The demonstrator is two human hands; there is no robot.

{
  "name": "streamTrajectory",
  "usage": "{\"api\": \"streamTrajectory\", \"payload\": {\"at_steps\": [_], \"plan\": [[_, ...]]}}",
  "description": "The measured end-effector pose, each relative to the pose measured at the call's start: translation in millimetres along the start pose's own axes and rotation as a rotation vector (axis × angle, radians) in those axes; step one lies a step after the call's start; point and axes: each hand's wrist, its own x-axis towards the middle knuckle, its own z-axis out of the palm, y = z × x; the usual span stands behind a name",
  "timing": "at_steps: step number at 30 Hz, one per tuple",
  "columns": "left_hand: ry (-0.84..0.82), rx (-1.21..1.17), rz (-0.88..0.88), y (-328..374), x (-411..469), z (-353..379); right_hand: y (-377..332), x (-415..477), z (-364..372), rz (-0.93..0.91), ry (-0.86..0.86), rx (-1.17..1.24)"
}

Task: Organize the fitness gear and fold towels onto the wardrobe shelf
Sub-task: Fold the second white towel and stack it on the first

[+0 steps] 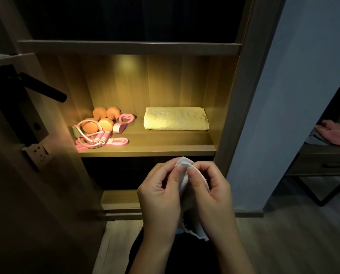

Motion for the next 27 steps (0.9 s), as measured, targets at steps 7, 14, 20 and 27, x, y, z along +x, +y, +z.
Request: {"api": "streamTrajectory", "payload": {"at_steps": [7,14,20,27], "plan": [[-0.057,-0.051,-0.05,-2,-10,-1,4,-6,-3,0.0,0.042,-0.024],[-0.076,-0.026,0.009,-9,-13,-5,7,-9,5,0.051,0.13,0.019],[-0.052,0.094,0.098,-18,-14,-4,14,-10,5,0.15,0.137,0.096],[-0.082,0.156,0.157,-26,23,-6,3,35,-15,-0.088,-0.19,-0.498]]}}
